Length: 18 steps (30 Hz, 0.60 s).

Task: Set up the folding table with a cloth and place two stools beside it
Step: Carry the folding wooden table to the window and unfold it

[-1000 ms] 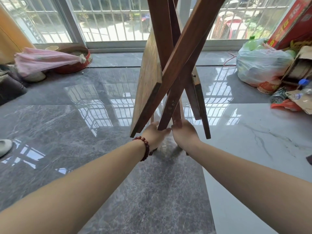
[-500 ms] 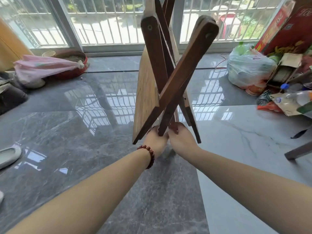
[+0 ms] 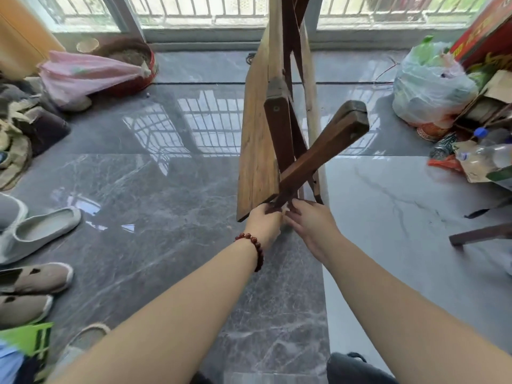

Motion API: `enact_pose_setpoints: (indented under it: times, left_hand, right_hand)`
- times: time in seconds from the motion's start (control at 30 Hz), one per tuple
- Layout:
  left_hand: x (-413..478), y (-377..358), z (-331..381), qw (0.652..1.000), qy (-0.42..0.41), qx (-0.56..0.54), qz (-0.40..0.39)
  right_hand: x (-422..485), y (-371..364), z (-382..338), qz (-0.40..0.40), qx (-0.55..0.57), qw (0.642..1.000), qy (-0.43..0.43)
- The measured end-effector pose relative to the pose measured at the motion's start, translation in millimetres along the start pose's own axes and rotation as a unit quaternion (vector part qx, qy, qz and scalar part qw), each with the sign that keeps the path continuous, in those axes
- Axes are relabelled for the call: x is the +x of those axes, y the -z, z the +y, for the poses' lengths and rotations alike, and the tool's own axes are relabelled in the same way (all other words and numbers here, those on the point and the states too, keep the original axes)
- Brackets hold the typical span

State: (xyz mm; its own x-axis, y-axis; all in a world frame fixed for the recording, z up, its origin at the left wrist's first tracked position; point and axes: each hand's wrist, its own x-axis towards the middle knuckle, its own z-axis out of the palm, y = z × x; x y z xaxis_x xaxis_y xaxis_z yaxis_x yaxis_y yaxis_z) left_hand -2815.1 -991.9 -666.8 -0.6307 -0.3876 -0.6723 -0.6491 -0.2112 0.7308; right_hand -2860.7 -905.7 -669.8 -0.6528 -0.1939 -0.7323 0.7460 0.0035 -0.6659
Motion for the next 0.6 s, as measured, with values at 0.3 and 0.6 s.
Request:
enact_pose_setpoints:
  times: [0.3,0.6]
  left_hand:
    - [-19,5,42,0.951,0.178,-0.254,-0.006]
    - [-20,5,69,0.886,0.258,-0.384,0.007]
  right_hand:
    - [-32,3,-39,0.003,0.168,0.983,-0.074]
    - [-26,-1,-52,0.013,0.264,0.958,-0.112]
